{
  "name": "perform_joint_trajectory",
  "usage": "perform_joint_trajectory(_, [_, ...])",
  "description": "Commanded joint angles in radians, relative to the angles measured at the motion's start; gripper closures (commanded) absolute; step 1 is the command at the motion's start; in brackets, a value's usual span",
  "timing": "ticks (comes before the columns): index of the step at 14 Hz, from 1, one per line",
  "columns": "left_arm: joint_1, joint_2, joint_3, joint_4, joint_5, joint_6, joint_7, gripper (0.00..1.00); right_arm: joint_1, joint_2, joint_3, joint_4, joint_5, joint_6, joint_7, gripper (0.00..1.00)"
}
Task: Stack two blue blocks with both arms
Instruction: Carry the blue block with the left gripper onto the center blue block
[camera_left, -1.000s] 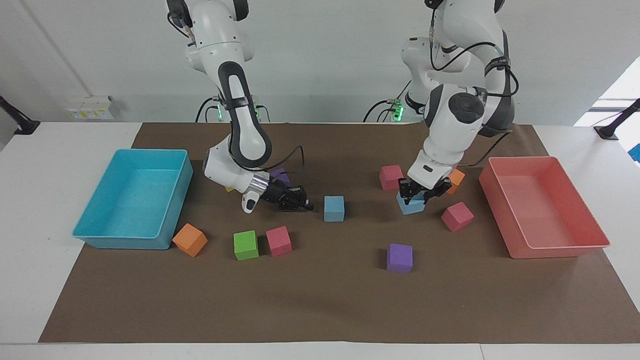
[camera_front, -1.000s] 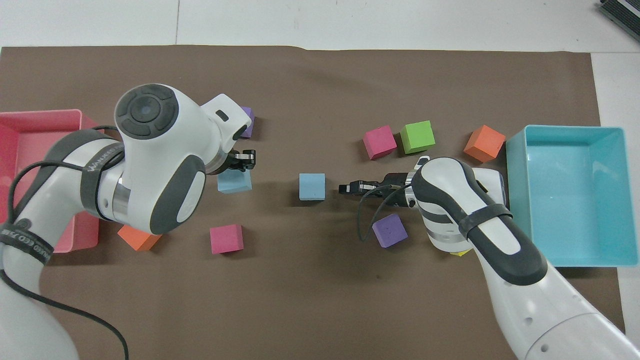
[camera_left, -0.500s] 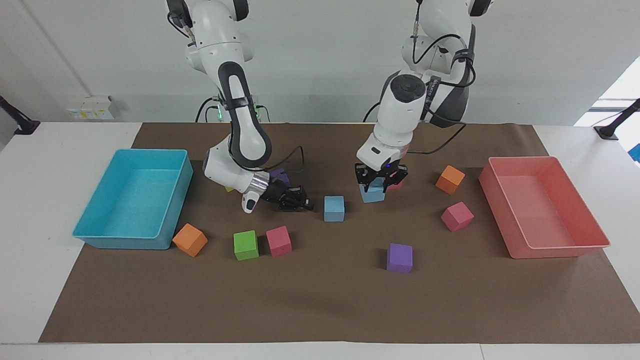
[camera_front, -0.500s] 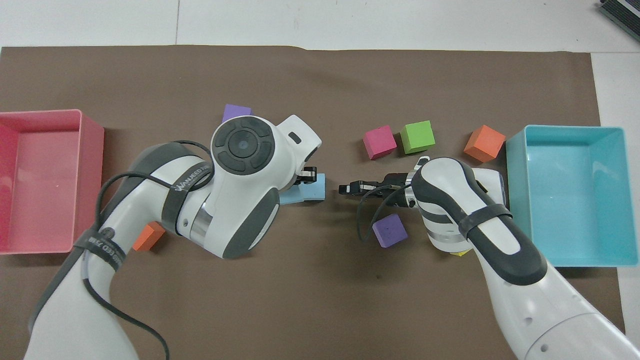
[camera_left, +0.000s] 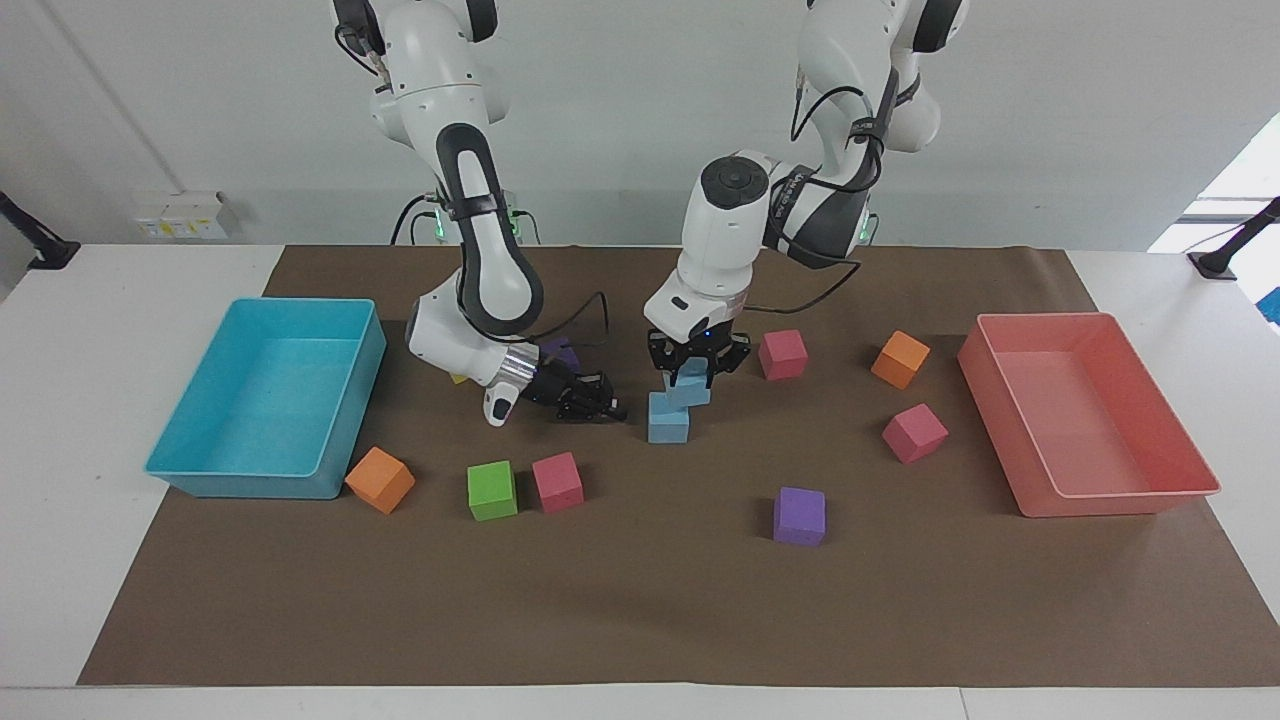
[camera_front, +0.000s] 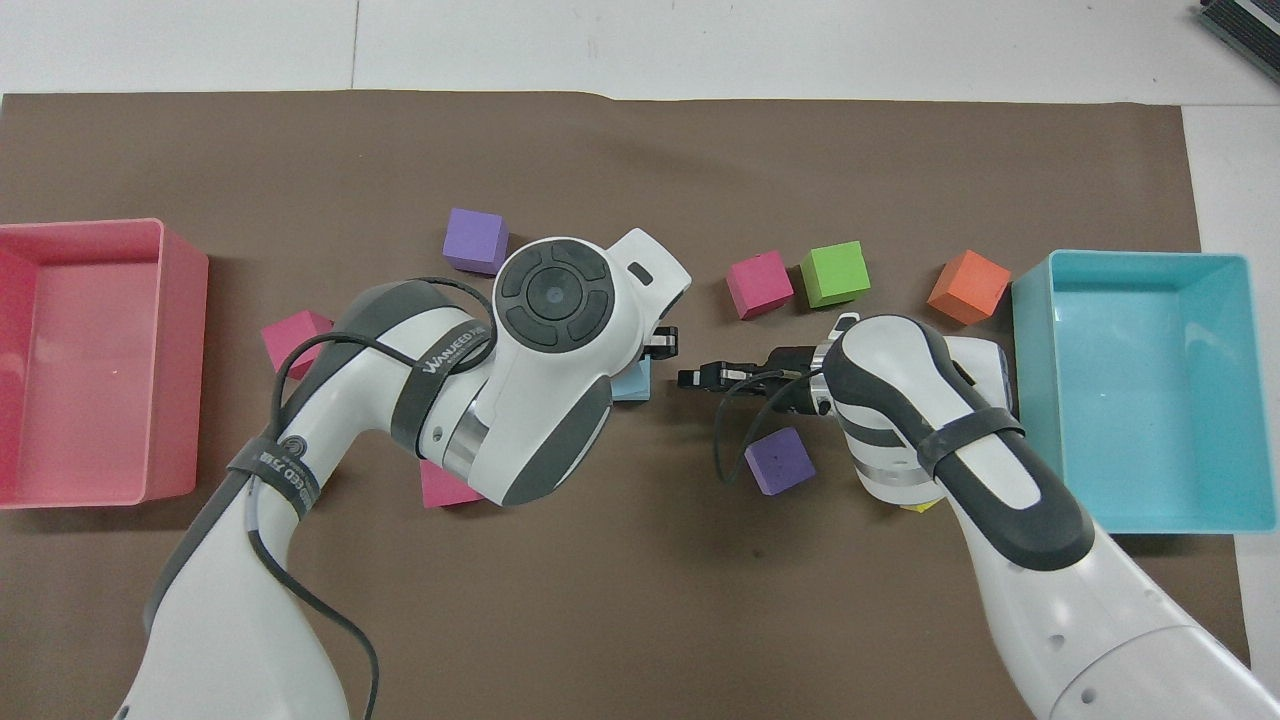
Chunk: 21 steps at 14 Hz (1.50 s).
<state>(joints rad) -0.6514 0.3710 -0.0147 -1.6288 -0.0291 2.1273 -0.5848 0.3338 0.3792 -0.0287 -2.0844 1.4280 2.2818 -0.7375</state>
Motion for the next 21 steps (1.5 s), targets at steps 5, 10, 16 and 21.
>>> perform_joint_trajectory(5, [-0.024, 0.040, 0.016, 0.024, -0.034, 0.052, -0.015, 1.00, 0.001, -0.002, 0.003, -0.013, 0.023, 0.022, -0.033, 1.00])
perform_joint_trajectory(10, [-0.025, 0.037, 0.016, 0.024, -0.021, 0.013, -0.017, 1.00, 0.001, -0.002, 0.003, -0.013, 0.023, 0.022, -0.033, 1.00])
perform_joint_trajectory(16, [-0.016, 0.037, 0.019, 0.020, -0.020, 0.014, -0.017, 0.99, 0.001, -0.002, 0.003, -0.011, 0.023, 0.022, -0.033, 1.00])
perform_joint_trajectory(21, [-0.010, 0.039, 0.018, 0.014, -0.020, 0.013, -0.013, 0.96, 0.001, -0.002, 0.003, -0.011, 0.022, 0.022, -0.033, 1.00])
